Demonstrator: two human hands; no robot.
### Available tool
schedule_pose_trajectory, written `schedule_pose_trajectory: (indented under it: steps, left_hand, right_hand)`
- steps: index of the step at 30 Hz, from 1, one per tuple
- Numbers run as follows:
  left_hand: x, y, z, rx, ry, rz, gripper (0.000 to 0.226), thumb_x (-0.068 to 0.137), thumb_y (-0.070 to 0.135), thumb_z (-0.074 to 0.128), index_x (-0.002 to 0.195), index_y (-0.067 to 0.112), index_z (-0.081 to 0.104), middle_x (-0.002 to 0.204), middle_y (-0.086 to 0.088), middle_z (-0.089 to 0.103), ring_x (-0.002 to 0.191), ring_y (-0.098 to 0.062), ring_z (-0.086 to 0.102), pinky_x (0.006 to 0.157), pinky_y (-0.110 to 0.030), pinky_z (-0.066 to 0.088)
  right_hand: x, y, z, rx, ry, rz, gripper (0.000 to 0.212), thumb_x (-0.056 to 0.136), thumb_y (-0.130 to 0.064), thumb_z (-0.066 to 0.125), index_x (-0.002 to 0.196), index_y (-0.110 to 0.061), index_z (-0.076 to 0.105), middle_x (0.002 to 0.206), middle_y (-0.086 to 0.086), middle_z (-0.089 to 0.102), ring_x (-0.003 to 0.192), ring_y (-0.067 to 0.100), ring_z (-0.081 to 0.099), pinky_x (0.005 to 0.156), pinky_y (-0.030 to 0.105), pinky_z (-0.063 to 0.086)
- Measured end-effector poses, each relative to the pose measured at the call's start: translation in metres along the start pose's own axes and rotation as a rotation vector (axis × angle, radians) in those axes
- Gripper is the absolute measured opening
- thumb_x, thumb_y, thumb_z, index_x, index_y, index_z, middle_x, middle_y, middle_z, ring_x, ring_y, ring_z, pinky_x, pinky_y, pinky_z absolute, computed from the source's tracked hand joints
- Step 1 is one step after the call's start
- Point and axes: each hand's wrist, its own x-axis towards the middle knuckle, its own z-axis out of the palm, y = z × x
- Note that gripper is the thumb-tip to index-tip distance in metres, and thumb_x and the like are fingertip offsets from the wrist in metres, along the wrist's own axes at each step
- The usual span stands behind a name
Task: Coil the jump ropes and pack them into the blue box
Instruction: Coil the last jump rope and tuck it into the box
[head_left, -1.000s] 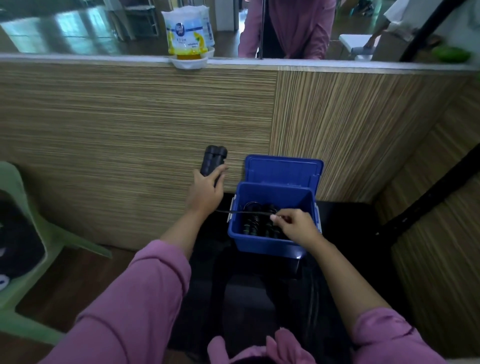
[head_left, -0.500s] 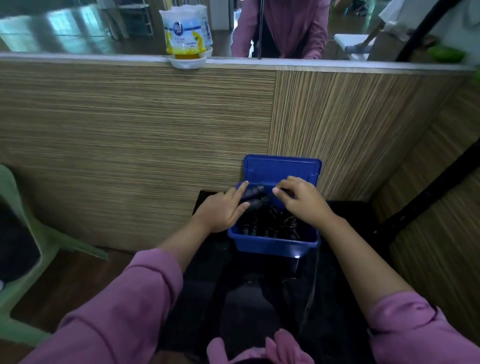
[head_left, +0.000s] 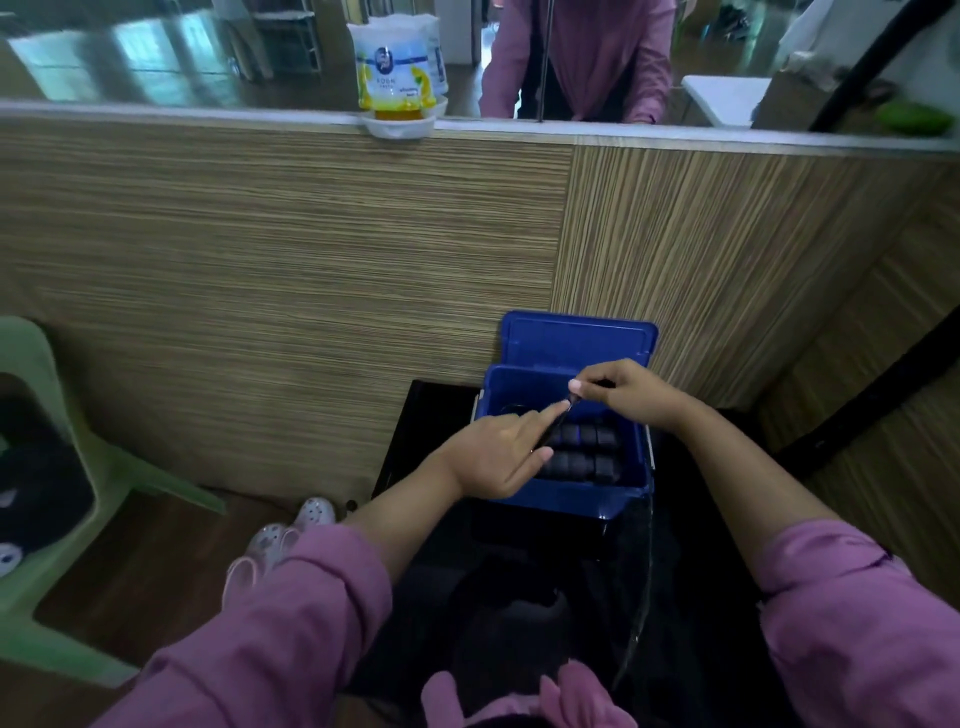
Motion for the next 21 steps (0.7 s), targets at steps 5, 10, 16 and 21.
schedule_pose_trajectory:
  steps: [5, 10, 16, 21]
  left_hand:
    - [-0.003, 0.003, 0.009, -0.008, 0.227, -0.011, 0.045, 0.100, 0.026, 0.033, 0.135, 0.002, 0.050, 0.104, -0.010, 0.064, 0.084, -0.022, 0.064, 0.067, -0.038, 0.054]
    - [0.004, 0.008, 0.001, -0.157, 0.430, -0.256, 0.044, 0.098, 0.030, 0.033, 0.131, 0.009, 0.054, 0.110, -0.007, 0.065, 0.092, -0.024, 0.065, 0.073, -0.039, 0.055]
    - [0.017, -0.011, -0.015, -0.194, 0.597, -0.605, 0.048, 0.093, 0.039, 0.029, 0.120, 0.014, 0.059, 0.112, -0.005, 0.067, 0.099, -0.025, 0.063, 0.081, -0.037, 0.051]
    - [0.018, -0.019, -0.011, -0.225, 0.652, -0.796, 0.035, 0.093, 0.031, 0.034, 0.114, 0.016, 0.057, 0.098, -0.006, 0.066, 0.083, -0.023, 0.060, 0.067, -0.033, 0.045]
  right_hand:
    - [-0.011, 0.028, 0.018, 0.398, 0.004, 0.118, 0.031, 0.082, -0.037, 0.064, 0.093, -0.009, 0.072, 0.093, 0.006, 0.071, 0.090, 0.016, 0.065, 0.088, 0.033, 0.051]
    - [-0.015, 0.033, 0.055, 0.667, 0.151, 0.192, 0.024, 0.095, -0.008, 0.049, 0.075, -0.002, 0.061, 0.060, 0.006, 0.052, 0.060, 0.021, 0.043, 0.056, 0.027, 0.040]
    - [-0.017, -0.005, 0.102, 0.752, 0.190, 0.184, 0.029, 0.101, -0.020, 0.043, 0.119, -0.003, 0.059, 0.060, 0.001, 0.043, 0.047, 0.009, 0.039, 0.049, 0.022, 0.035]
    - [-0.021, -0.014, 0.140, 0.357, 0.167, 0.204, 0.039, 0.099, -0.014, 0.045, 0.137, -0.005, 0.043, 0.065, 0.004, 0.057, 0.044, 0.011, 0.055, 0.049, 0.022, 0.049]
